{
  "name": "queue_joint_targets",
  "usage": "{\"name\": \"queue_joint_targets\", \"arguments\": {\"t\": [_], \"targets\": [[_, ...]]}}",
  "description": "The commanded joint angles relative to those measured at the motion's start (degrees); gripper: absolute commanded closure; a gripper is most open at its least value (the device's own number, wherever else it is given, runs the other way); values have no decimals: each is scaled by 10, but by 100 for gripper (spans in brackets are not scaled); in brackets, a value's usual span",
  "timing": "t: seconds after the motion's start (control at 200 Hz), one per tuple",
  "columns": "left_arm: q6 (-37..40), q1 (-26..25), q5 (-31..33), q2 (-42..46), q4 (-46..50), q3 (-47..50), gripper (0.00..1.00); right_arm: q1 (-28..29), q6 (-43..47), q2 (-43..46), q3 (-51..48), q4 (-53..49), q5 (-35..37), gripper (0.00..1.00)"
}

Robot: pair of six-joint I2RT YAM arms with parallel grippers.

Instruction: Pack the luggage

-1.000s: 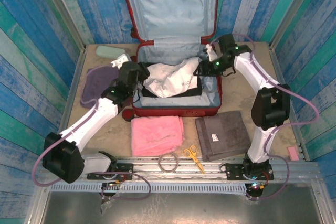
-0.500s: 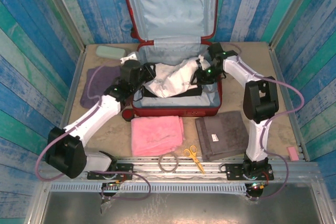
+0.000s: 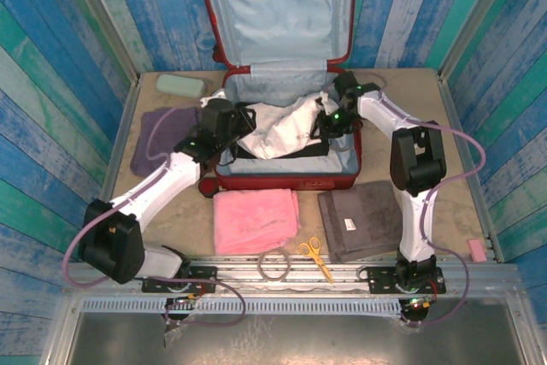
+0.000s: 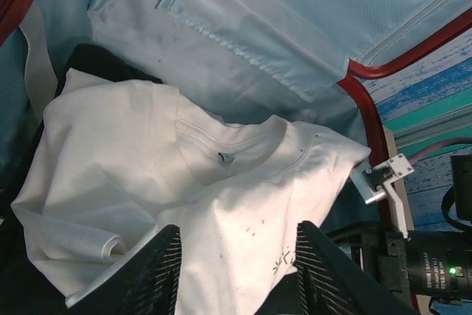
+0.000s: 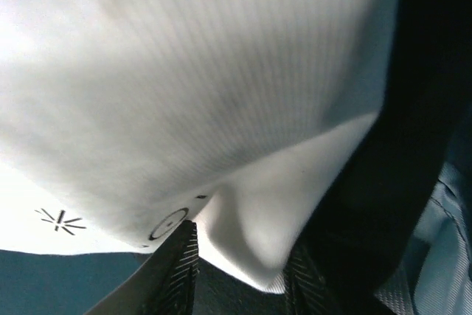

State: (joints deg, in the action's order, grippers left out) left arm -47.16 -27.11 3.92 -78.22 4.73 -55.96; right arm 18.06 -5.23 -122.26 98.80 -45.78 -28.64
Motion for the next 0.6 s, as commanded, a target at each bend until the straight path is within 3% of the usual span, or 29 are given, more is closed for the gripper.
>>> {"name": "queue_joint_targets", "arguments": {"t": [0.0, 0.115, 0.18, 0.29, 0.596], "targets": [[0, -2, -1, -19, 5, 3, 58, 8, -3, -9, 19, -3, 3, 74], [1, -2, 8, -15, 7, 8, 63, 9, -19, 4, 27, -13, 21, 93], [4, -2, 12, -14, 8, 12, 66, 8, -21, 12, 34, -23, 20, 98], [6, -2, 11, -6, -9, 24, 72, 8, -22, 32, 38, -38, 22, 99], [14, -2, 8, -13, -2, 17, 76, 8, -23, 79, 33, -85, 9, 99]]}}
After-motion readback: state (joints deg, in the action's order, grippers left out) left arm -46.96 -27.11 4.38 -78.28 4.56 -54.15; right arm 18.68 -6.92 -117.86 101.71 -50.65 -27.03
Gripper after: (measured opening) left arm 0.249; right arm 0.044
